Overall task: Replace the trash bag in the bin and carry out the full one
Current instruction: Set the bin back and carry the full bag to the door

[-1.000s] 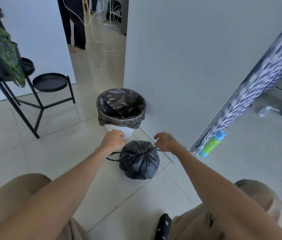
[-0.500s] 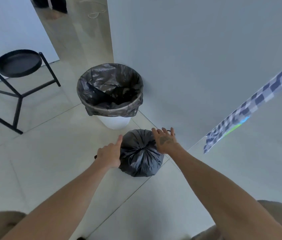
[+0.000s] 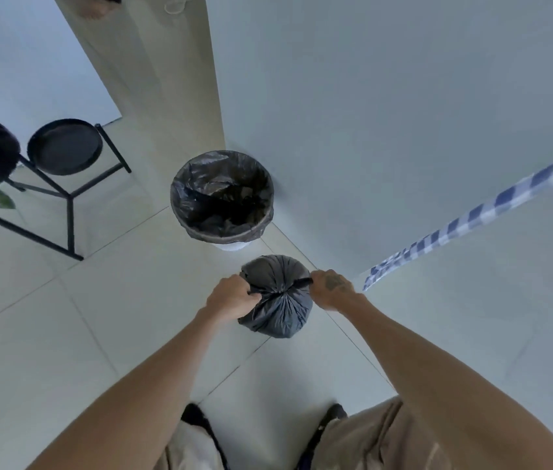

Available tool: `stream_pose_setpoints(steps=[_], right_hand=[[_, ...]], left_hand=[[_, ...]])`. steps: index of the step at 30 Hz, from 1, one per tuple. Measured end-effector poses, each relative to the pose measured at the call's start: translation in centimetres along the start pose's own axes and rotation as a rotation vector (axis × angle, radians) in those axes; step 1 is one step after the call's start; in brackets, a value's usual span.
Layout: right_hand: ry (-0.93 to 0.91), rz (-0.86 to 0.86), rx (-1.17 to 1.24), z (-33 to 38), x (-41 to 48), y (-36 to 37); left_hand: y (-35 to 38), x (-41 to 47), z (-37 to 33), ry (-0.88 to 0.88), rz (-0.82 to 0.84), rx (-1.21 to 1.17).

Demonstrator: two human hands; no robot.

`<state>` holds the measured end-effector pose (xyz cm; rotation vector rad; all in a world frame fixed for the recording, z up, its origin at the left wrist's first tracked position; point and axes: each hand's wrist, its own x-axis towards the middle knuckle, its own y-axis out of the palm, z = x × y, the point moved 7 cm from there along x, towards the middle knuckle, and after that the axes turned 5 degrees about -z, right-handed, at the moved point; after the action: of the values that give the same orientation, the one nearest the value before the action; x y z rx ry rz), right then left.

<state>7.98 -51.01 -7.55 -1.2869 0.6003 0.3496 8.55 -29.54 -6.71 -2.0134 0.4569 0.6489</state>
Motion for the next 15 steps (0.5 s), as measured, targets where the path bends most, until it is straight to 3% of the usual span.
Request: stream_pose_setpoints(steps=[6, 9, 15], right_hand=[[0.054, 0.04, 0.296, 1.3, -15.6, -12.9], [0.095, -0.026, 0.451, 1.3, -21.8, -17.9], [0.245, -0.115, 0.602, -1.9, -33.0, -23.0]], left_hand=[[-11.2, -13.7, -8.3, 0.076, 0.076, -0.083], [-15.6, -18.6, -12.0, 0.125, 0.095, -0.072], [-20.5, -27.5, -20.1, 0.254, 0.185, -0.004]])
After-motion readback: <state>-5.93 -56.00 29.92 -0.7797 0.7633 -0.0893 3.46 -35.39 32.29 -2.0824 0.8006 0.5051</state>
